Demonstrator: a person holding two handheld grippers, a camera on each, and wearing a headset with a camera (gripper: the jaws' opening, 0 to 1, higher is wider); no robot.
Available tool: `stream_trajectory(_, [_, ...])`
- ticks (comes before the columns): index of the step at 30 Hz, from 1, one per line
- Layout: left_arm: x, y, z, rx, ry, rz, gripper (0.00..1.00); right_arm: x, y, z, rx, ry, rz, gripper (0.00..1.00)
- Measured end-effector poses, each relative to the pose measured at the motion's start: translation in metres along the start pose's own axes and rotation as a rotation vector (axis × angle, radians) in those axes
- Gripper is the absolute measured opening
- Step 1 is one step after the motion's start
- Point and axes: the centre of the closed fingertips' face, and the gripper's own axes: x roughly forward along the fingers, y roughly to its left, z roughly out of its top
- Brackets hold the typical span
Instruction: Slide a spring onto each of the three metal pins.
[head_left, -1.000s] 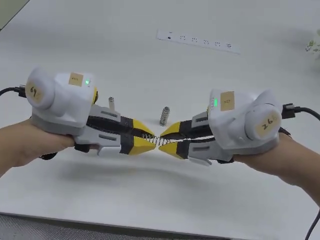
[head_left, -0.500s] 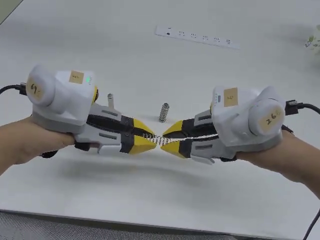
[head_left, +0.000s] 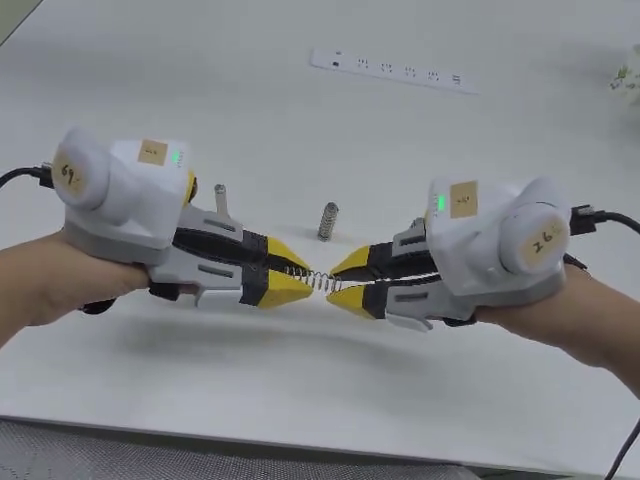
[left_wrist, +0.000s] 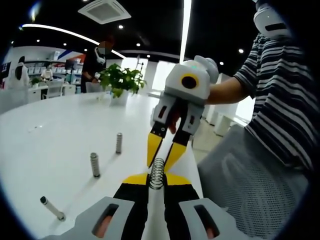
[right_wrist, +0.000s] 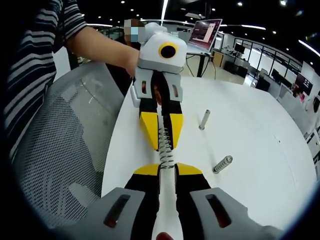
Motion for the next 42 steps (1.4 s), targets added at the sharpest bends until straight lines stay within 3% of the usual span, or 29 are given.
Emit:
stream_trajectory(12, [0.0,0.001,-0.002,-0.002,0.007,-0.002,0.03,-0.004,-0.001,0.004,-0.029,0.002,-0.005,0.08])
stream_trajectory(29, [0.0,0.0,-0.002,0.018,0.018,-0.004,0.02,-0.014,-0.003,0.024,-0.094,-0.009,0.004,0.08])
stream_trajectory(42, [0.001,-0.001,-0.005,0.037,0.041,0.002,0.02,-0.012,-0.001,0.05,-0.072,-0.09,0.028,0.08])
